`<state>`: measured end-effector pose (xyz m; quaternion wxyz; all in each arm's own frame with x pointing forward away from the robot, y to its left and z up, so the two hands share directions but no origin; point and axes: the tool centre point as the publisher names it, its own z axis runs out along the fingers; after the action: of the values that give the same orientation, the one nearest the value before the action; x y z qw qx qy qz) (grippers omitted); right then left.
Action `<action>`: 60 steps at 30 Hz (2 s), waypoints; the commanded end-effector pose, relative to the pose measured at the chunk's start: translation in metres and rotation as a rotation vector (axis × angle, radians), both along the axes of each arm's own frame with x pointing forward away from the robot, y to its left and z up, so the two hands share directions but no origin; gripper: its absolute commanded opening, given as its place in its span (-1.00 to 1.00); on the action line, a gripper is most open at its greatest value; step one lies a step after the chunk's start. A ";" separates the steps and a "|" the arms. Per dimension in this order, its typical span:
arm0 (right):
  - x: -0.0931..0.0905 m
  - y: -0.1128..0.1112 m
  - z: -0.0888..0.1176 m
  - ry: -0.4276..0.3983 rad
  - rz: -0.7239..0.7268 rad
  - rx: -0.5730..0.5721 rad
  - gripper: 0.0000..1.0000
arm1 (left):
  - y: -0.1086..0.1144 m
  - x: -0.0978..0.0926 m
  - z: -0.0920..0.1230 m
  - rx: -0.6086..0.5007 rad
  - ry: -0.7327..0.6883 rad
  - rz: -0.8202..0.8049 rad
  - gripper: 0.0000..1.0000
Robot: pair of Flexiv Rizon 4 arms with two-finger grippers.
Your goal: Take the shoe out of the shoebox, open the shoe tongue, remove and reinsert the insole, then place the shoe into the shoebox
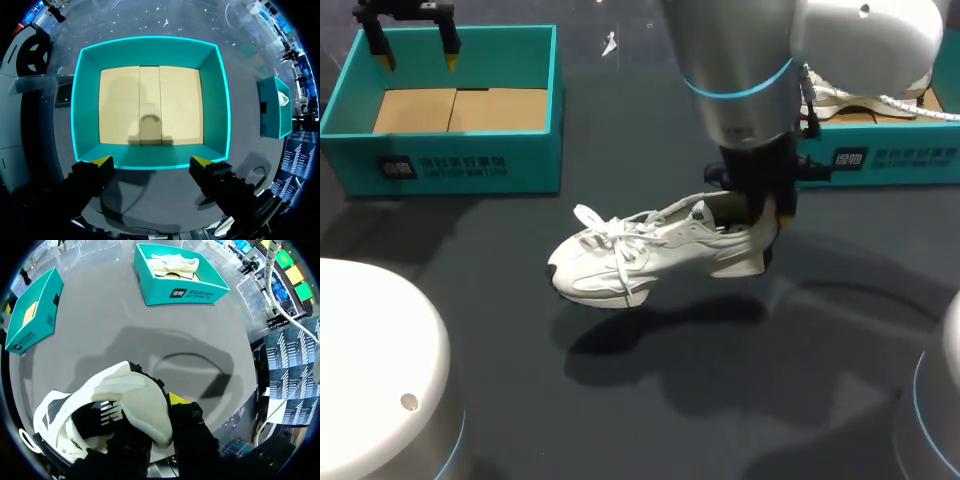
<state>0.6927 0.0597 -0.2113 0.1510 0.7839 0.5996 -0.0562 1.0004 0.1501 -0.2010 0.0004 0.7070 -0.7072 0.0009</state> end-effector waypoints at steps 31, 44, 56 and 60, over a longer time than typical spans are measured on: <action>-0.025 0.027 -0.075 -0.040 -0.369 -0.016 -1.00 | 0.000 0.000 0.001 0.001 0.001 0.000 1.00; -0.010 0.020 -0.098 -0.031 -0.397 -0.005 -1.00 | 0.000 0.000 0.001 0.001 0.001 0.000 1.00; -0.002 0.016 -0.114 -0.031 -0.386 -0.036 -1.00 | 0.000 0.000 0.001 0.001 0.001 0.000 1.00; -0.002 0.016 -0.119 -0.030 -0.382 -0.037 -1.00 | 0.000 0.000 0.001 0.001 0.001 0.000 1.00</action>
<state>0.6941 0.0669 -0.3252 0.1340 0.7683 0.6159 -0.1113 1.0004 0.1500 -0.2010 0.0004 0.7070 -0.7072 0.0008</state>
